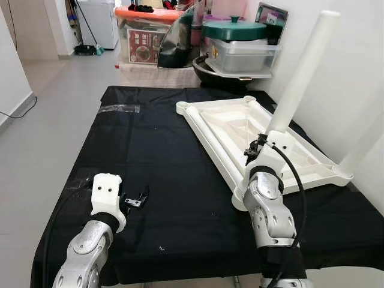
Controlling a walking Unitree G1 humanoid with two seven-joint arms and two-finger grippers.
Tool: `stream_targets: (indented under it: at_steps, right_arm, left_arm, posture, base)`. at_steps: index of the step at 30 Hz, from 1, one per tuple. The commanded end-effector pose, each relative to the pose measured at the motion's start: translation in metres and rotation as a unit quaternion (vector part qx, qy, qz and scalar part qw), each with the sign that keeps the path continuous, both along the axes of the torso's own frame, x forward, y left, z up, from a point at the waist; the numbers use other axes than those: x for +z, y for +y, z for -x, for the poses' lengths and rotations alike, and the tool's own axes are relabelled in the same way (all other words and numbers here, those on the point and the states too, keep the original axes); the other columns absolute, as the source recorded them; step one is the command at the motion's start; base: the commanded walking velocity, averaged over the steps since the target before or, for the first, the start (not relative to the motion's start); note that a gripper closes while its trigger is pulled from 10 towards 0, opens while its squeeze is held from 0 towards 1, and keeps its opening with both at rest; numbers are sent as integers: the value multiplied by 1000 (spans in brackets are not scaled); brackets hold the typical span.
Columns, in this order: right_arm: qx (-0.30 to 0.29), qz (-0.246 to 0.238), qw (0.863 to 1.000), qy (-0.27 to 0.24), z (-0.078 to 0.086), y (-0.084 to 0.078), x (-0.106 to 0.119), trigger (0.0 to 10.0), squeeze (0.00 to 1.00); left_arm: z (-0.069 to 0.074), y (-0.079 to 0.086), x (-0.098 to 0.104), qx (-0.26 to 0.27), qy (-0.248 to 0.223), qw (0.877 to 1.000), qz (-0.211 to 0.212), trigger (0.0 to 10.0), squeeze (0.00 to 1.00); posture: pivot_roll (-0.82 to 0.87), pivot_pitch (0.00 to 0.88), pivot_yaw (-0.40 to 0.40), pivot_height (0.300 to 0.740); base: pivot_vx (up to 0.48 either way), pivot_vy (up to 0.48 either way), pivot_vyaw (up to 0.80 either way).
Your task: Building children table
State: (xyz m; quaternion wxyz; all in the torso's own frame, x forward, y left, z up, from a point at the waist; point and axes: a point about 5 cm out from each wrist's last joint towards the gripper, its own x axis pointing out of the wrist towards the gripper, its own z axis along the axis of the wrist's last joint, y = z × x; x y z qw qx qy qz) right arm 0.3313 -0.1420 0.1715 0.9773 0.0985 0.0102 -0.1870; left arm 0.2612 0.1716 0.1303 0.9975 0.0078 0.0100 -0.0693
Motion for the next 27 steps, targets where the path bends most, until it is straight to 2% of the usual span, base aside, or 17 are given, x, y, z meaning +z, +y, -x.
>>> stream_targets:
  at_steps: [1, 12, 13, 18, 19, 25, 26, 27]
  right_arm:
    - [-14, -80, 995, 56, 7, -2, -28, 10000, 0]
    - [10, -87, 996, 22, 9, 4, -19, 10000, 20]
    - [13, -88, 996, 16, 9, 4, -17, 10000, 404]
    - [17, -85, 996, 7, 9, 5, -13, 10000, 388]
    - [21, -81, 996, -3, 9, 6, -9, 10000, 345]
    - [26, -80, 996, -16, 9, 6, -5, 10000, 341]
    - [28, -86, 996, -25, 9, 7, -1, 10000, 569]
    - [28, -86, 996, -25, 9, 7, -1, 10000, 569]
  left_arm:
    - [-1, 2, -2, 0, 7, 1000, -7, 10000, 0]
    - [-1, 0, -3, -4, 8, 1000, -10, 10000, 0]
    - [-1, 0, -3, -5, 8, 1000, -10, 10000, 0]
    - [-2, 0, -3, -6, 8, 1000, -10, 10000, 0]
    - [-2, -1, -3, -6, 8, 1000, -10, 10000, 0]
    - [-2, -1, -3, -7, 8, 1000, -10, 10000, 0]
    - [-3, -1, -3, -9, 8, 1000, -10, 10000, 0]
    - [-3, -1, -3, -9, 8, 1000, -10, 10000, 0]
  posture:
    - [44, 0, -59, 740]
    - [39, 0, -56, 740]
    - [39, 0, -57, 740]
    - [38, 0, -57, 740]
    - [36, 0, -56, 740]
    - [35, 0, -55, 740]
    - [34, 0, -54, 740]
    - [34, 0, -54, 740]
  base:
    - [0, 0, 0]
    - [0, 0, 0]
    - [0, 0, 0]
    - [0, 0, 0]
    - [0, 0, 0]
    - [0, 0, 0]
    - [0, 0, 0]
    - [0, 0, 0]
